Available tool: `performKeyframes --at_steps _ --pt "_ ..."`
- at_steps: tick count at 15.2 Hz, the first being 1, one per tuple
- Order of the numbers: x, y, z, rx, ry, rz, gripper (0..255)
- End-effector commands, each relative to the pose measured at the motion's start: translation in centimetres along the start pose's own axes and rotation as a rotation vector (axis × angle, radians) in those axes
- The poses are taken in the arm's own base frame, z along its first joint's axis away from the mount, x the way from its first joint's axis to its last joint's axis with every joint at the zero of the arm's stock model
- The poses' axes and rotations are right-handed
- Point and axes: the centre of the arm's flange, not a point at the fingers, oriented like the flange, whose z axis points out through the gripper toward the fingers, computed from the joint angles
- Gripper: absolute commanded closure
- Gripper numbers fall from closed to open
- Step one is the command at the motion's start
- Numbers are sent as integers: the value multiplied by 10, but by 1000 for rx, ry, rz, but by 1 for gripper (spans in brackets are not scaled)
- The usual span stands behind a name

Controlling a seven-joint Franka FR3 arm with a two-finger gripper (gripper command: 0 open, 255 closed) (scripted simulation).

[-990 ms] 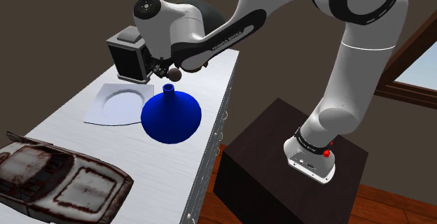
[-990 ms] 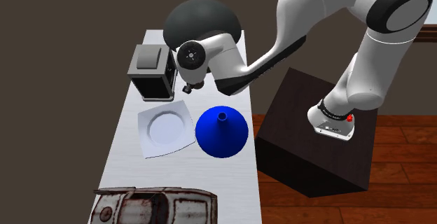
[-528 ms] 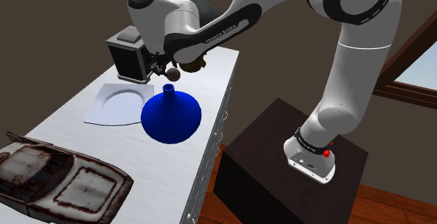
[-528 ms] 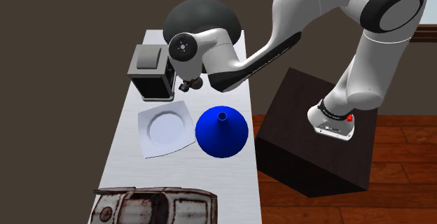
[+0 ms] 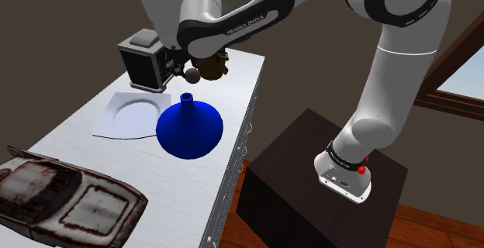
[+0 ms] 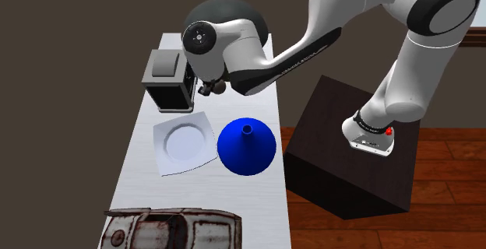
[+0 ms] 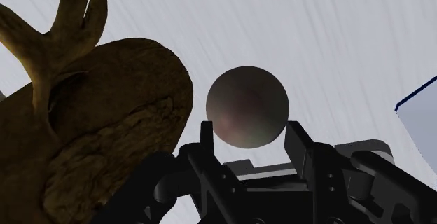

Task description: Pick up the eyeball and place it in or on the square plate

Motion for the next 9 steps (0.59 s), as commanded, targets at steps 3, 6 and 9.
performKeyframes --at_steps 3,6,9 --pt "5 7 -20 0 0 1 255" --pt "9 13 -35 0 0 1 255" --pt "9 -12 -45 0 0 1 255"
